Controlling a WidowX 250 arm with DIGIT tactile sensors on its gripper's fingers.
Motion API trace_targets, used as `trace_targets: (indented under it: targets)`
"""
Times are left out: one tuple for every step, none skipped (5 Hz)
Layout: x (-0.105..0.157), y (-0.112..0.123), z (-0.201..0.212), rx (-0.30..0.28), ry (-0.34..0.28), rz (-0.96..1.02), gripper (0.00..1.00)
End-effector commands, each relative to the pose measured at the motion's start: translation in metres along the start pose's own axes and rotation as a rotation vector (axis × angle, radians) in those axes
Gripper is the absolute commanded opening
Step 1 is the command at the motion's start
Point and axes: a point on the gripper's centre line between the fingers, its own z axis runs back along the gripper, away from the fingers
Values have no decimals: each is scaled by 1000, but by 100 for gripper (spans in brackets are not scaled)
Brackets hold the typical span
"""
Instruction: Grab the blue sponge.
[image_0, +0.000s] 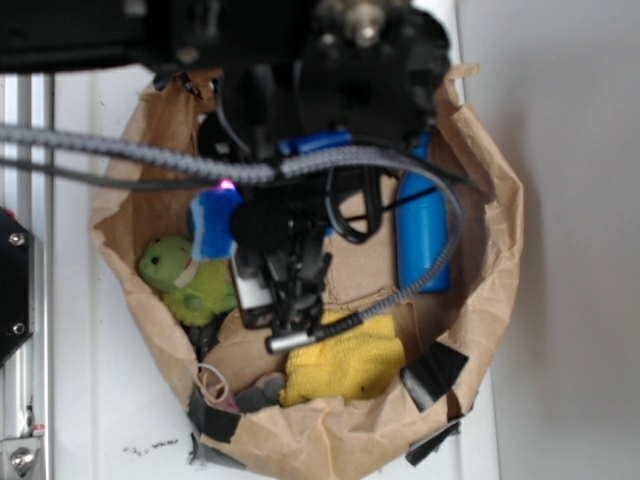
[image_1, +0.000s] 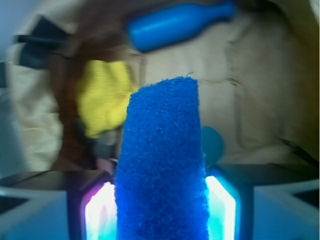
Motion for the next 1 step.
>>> trace_targets:
  targets:
    - [11,18,21,-83,-201,5,0]
